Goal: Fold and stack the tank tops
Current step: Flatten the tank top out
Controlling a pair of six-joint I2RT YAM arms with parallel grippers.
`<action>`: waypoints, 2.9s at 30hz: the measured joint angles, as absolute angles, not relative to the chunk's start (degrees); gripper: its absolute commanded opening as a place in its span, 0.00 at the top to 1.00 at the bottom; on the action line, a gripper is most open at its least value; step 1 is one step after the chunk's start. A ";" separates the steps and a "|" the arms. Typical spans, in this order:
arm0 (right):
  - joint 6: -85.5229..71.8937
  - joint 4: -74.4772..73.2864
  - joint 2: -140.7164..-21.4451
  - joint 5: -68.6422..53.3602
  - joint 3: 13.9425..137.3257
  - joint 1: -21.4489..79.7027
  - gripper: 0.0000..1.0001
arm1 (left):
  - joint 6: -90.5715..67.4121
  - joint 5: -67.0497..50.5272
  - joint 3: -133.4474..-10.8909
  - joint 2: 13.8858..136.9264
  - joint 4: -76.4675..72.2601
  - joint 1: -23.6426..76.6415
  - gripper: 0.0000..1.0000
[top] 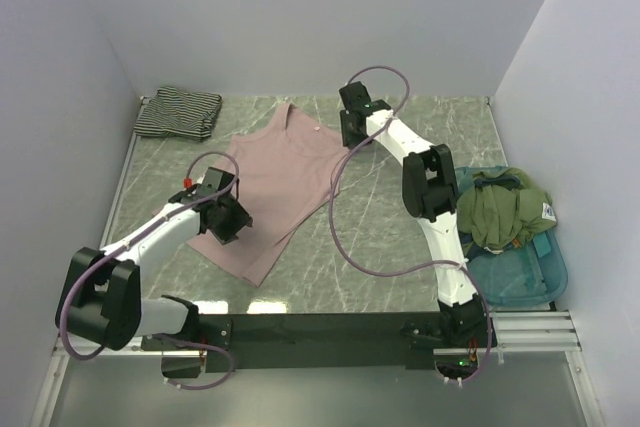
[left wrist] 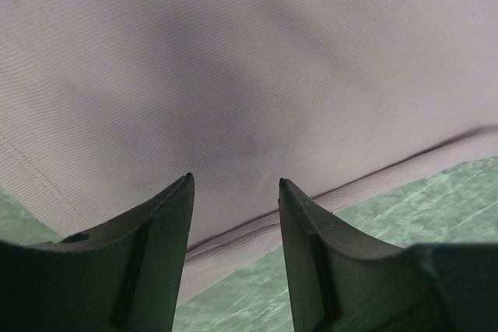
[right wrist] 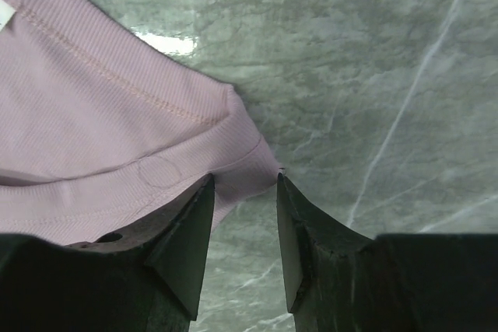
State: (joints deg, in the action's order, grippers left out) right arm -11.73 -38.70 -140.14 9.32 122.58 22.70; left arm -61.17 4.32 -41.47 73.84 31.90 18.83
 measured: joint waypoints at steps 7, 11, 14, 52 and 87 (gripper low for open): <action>-9.52 -39.53 -141.05 12.40 124.51 22.61 0.55 | -60.77 4.38 -41.47 75.75 31.57 20.93 0.47; -9.28 -40.45 -142.78 13.02 127.44 22.55 0.56 | -60.69 4.36 -41.47 76.88 31.90 21.87 0.48; -9.37 -41.71 -143.70 12.82 128.60 22.35 0.62 | -60.69 4.34 -41.47 76.88 32.18 22.79 0.51; -10.81 -37.23 -138.50 2.59 122.74 19.25 0.57 | -59.20 1.17 -41.47 75.88 32.47 26.20 0.48; -12.53 -40.58 -143.13 1.89 126.98 19.11 1.00 | -82.32 -2.66 -35.73 63.83 44.05 27.11 0.34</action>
